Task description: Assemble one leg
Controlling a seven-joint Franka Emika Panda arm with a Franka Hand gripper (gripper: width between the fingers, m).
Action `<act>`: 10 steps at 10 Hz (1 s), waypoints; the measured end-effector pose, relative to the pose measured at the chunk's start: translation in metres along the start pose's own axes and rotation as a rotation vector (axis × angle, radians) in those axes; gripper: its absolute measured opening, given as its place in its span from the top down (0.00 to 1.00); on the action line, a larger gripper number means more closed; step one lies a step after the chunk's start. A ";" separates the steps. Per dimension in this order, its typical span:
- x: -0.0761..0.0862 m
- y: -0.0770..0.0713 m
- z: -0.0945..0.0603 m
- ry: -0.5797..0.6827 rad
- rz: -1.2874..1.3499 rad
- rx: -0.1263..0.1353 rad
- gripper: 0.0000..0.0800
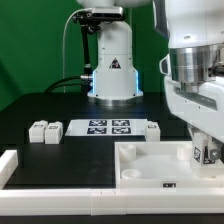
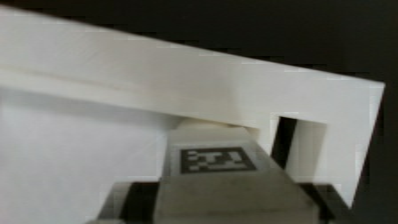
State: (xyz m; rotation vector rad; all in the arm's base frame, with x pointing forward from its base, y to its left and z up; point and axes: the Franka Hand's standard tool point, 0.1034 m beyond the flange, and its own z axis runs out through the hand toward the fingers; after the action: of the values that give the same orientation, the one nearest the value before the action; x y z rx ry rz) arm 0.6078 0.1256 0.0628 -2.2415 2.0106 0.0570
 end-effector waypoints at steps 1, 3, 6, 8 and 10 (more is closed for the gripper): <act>0.000 0.000 0.000 -0.004 0.050 0.001 0.63; 0.000 0.000 0.000 -0.004 0.018 0.001 0.62; 0.000 -0.001 0.000 -0.001 -0.154 -0.001 0.22; -0.001 0.000 0.001 0.001 -0.422 -0.003 0.20; -0.004 0.000 0.002 0.008 -0.629 -0.007 0.19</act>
Offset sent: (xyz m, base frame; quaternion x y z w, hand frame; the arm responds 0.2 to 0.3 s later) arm 0.0000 0.0000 0.0000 0.0000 0.0000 -0.0899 0.9960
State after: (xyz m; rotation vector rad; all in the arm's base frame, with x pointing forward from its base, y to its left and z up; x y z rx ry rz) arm 0.6072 0.1293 0.0617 -2.7585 1.2212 -0.0074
